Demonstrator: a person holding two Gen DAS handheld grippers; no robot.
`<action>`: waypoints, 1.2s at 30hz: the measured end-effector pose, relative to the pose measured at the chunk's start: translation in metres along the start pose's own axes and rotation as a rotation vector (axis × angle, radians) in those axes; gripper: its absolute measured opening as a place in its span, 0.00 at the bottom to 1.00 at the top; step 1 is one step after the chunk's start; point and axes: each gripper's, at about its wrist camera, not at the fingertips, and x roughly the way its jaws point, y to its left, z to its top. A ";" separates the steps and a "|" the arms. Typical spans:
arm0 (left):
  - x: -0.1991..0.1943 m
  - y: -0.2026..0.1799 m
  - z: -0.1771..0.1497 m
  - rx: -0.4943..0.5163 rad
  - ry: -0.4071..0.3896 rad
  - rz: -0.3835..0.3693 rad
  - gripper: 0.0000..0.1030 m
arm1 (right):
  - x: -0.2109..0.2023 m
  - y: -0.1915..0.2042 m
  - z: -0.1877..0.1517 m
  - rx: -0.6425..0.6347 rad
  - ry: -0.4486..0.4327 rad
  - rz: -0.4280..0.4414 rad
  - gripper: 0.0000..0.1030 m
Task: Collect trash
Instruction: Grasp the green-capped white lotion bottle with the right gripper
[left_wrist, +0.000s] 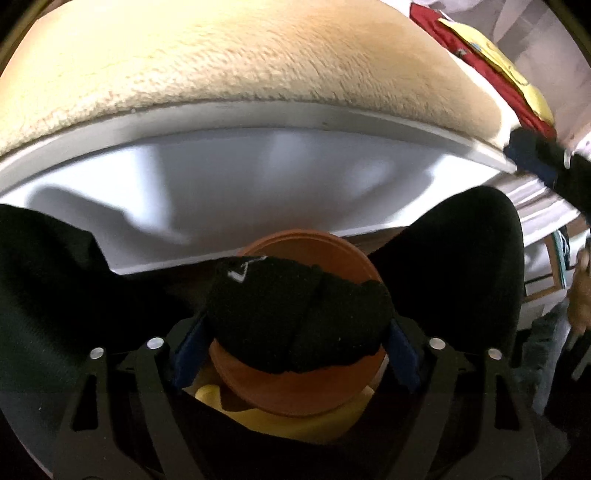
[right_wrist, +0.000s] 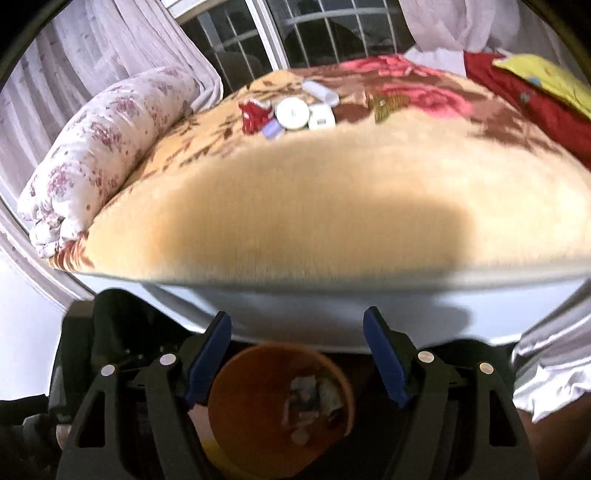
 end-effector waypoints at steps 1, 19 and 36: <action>0.003 0.000 0.000 0.008 0.009 0.007 0.83 | 0.000 0.000 0.005 -0.003 -0.006 -0.001 0.71; -0.039 -0.003 0.017 0.086 -0.131 -0.056 0.85 | 0.009 0.017 0.083 -0.088 -0.111 0.022 0.76; -0.048 0.007 0.038 0.049 -0.226 -0.051 0.88 | 0.227 0.065 0.276 -0.404 0.167 -0.291 0.47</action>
